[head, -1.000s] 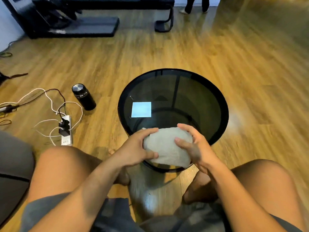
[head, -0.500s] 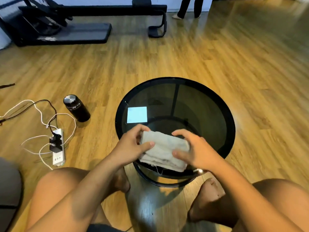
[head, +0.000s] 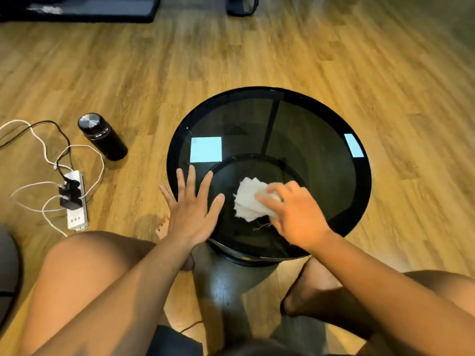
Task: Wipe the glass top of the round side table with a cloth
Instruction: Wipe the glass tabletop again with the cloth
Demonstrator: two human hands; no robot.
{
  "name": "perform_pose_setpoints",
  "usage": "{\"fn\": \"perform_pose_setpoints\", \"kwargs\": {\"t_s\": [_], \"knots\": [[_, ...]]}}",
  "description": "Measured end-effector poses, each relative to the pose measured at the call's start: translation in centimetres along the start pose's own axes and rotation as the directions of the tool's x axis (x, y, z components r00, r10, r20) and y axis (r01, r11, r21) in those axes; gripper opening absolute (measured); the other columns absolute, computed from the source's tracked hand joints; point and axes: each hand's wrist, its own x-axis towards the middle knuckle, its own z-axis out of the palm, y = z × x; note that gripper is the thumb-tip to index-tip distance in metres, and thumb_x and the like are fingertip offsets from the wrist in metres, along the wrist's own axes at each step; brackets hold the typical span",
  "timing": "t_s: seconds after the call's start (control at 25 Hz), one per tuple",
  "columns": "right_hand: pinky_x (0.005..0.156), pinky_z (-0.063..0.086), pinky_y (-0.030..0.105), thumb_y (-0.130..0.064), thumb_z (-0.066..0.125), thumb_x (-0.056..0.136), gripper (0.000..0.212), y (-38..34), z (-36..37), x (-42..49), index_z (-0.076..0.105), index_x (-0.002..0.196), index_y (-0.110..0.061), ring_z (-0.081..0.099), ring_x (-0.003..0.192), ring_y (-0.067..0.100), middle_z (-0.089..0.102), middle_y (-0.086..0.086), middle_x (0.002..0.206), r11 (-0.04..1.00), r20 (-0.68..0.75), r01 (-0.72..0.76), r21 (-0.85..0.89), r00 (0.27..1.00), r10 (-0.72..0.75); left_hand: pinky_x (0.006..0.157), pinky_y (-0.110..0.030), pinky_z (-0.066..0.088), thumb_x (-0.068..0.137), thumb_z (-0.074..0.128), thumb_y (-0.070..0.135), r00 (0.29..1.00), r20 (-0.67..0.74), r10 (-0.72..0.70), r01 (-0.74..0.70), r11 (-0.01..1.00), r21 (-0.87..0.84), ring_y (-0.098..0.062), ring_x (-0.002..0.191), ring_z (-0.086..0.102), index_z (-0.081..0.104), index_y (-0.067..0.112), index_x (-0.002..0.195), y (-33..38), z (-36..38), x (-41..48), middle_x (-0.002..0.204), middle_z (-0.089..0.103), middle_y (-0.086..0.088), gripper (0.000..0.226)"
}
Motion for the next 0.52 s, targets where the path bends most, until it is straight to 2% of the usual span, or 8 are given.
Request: {"fn": "perform_pose_setpoints", "kwargs": {"t_s": [0.08,0.12,0.2,0.24,0.28,0.32,0.36,0.52], "knots": [[0.076,0.050,0.049,-0.015,0.070,0.078,0.051,6.6,-0.2,-2.4,0.060,0.128,-0.021,0.053,0.101,0.040,0.057,0.013,0.125,0.961,-0.044,-0.275,-0.013,0.961,0.275,0.115,-0.064,-0.014,0.090,-0.009,0.068,1.000,0.014,-0.010,0.009,0.998,0.064,-0.029,0.150,-0.020,0.000,0.032,0.156,0.2,0.5,0.1,0.166,-0.007,-0.009,0.075],[0.081,0.051,0.050,-0.015,0.068,0.081,0.051,9.6,-0.6,-3.6,0.058,0.131,-0.020,0.051,0.108,0.041,0.054,0.013,0.129,0.903,-0.053,-0.430,-0.024,0.902,0.428,0.115,-0.065,-0.012,0.090,-0.012,0.068,1.000,0.000,-0.019,0.019,0.997,0.076,-0.030,0.150,-0.018,-0.003,0.031,0.156,0.2,0.7,0.0,0.166,-0.007,-0.010,0.076],[0.089,0.050,0.048,-0.018,0.060,0.088,0.046,13.2,-1.2,-4.4,0.054,0.134,-0.019,0.049,0.115,0.044,0.051,0.017,0.131,0.723,-0.056,-0.689,0.053,0.721,0.691,0.116,-0.064,-0.010,0.090,-0.012,0.068,0.999,-0.033,-0.016,0.018,0.997,0.069,-0.031,0.151,-0.015,-0.004,0.029,0.155,0.2,0.8,0.0,0.166,-0.004,-0.011,0.077],[0.090,0.048,0.046,-0.018,0.057,0.089,0.043,13.1,-1.3,-3.7,0.056,0.132,-0.017,0.050,0.114,0.045,0.052,0.019,0.128,0.646,-0.061,-0.757,0.101,0.643,0.763,0.116,-0.063,-0.010,0.091,-0.010,0.068,0.999,-0.046,-0.013,0.015,0.998,0.054,-0.031,0.151,-0.013,-0.003,0.028,0.155,0.2,0.8,0.1,0.166,-0.003,-0.012,0.077],[0.089,0.047,0.043,-0.019,0.055,0.089,0.040,11.6,-1.4,-2.5,0.058,0.128,-0.016,0.052,0.112,0.046,0.054,0.021,0.123,0.610,-0.071,-0.782,0.125,0.606,0.792,0.117,-0.062,-0.010,0.092,-0.007,0.067,0.998,-0.057,-0.012,0.014,0.999,0.033,-0.031,0.152,-0.012,-0.001,0.027,0.156,0.2,0.9,0.0,0.166,-0.001,-0.011,0.076],[0.085,0.047,0.041,-0.021,0.055,0.089,0.037,9.1,-1.4,-1.5,0.061,0.125,-0.015,0.055,0.108,0.045,0.056,0.020,0.119,0.616,-0.084,-0.777,0.127,0.611,0.788,0.117,-0.061,-0.010,0.093,-0.003,0.066,0.997,-0.073,-0.013,0.012,1.000,-0.002,-0.029,0.152,-0.010,0.002,0.026,0.156,0.2,1.0,0.1,0.166,0.000,-0.010,0.074],[0.080,0.047,0.040,-0.023,0.056,0.088,0.035,6.1,-1.2,-0.8,0.062,0.122,-0.015,0.057,0.103,0.043,0.057,0.018,0.115,0.660,-0.096,-0.739,0.136,0.653,0.751,0.118,-0.058,-0.011,0.095,0.002,0.064,0.995,-0.096,-0.020,0.015,0.998,-0.058,-0.027,0.152,-0.009,0.005,0.025,0.157,0.3,1.1,0.1,0.167,0.002,-0.009,0.073],[0.071,0.051,0.036,-0.026,0.067,0.081,0.036,-9.7,-0.1,0.5,0.064,0.116,-0.019,0.059,0.091,0.031,0.060,0.010,0.107,0.876,-0.052,-0.400,0.269,0.902,0.428,0.122,-0.049,-0.007,0.098,0.017,0.052,0.971,-0.203,-0.126,0.025,0.898,-0.439,-0.016,0.153,-0.006,0.016,0.025,0.156,-0.2,0.7,0.4,0.167,0.006,-0.004,0.064]]}}
